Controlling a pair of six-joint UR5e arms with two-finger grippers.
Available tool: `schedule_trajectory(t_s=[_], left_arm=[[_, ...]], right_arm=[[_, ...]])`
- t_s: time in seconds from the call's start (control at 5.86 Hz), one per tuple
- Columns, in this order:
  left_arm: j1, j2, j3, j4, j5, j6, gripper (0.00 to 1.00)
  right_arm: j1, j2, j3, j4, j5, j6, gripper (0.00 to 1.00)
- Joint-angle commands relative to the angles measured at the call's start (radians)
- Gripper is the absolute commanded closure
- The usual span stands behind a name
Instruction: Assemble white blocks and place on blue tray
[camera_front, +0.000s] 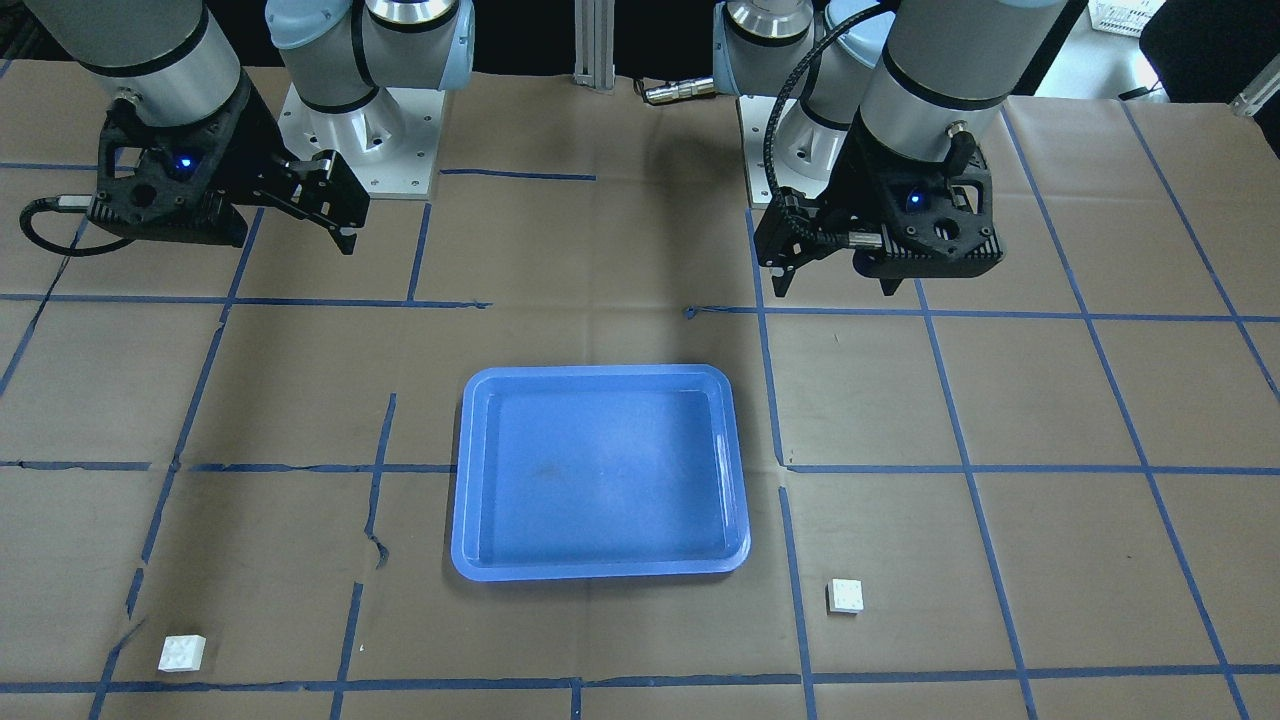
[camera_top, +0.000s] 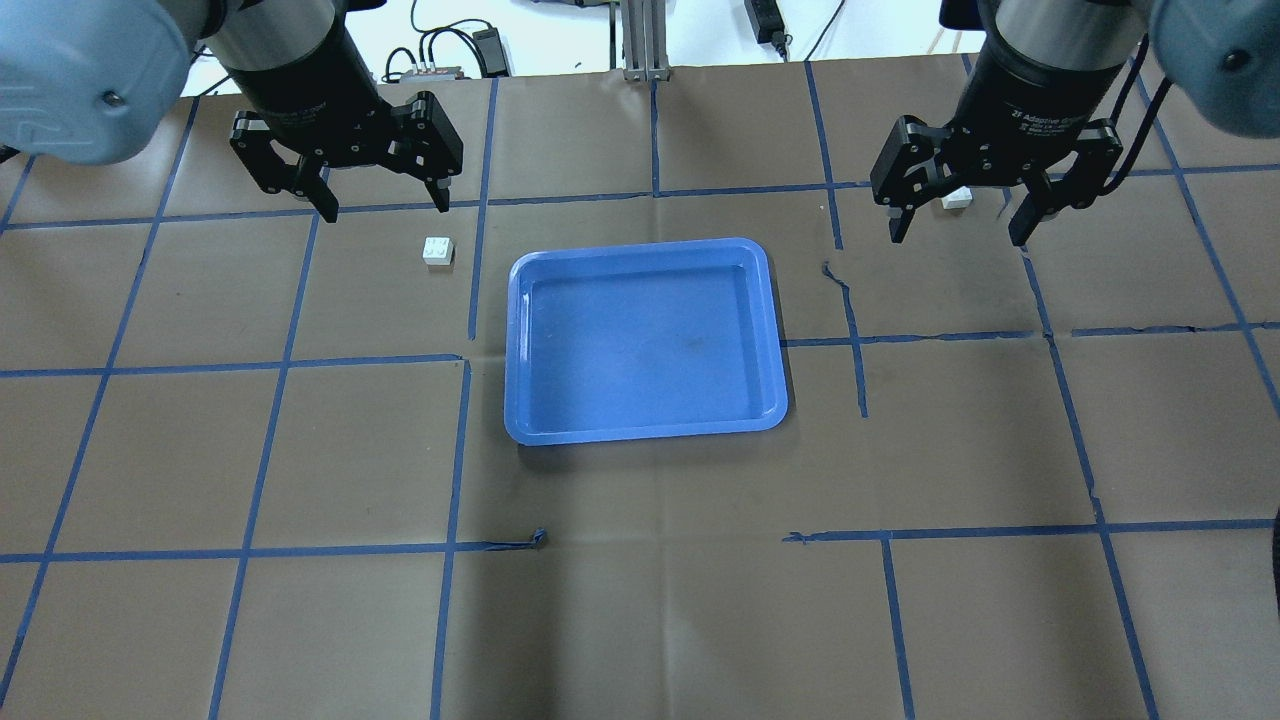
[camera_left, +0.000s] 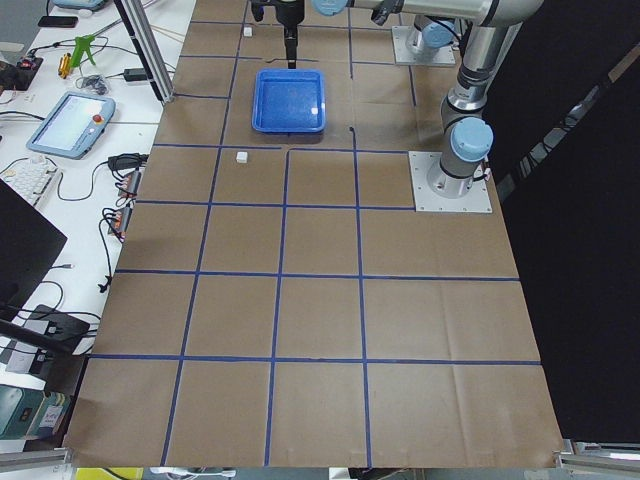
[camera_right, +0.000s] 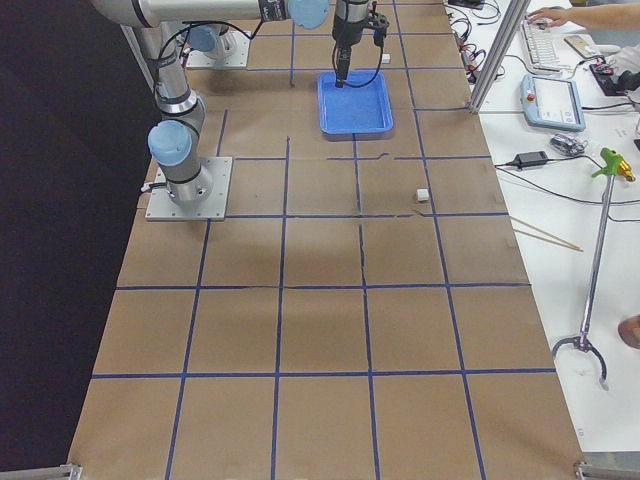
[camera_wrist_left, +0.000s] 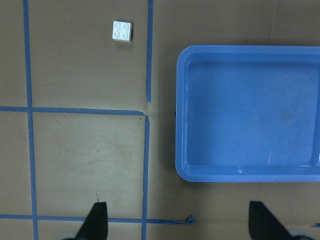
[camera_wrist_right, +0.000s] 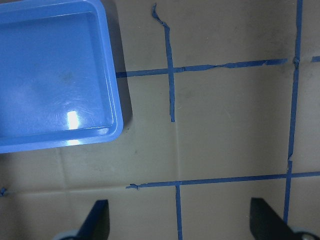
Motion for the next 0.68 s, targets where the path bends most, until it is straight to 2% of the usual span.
schedule_trajectory(t_s=[0.0, 0.51], left_arm=[[0.015, -0.002, -0.002, -0.002, 0.000, 0.022, 0.01], [0.052, -0.054, -0.025, 0.011, 0.007, 0.079, 0.01]], right_arm=[[0.000, 0.000, 0.000, 0.000, 0.000, 0.000, 0.00], [0.000, -0.002, 0.000, 0.002, -0.001, 0.000, 0.00]])
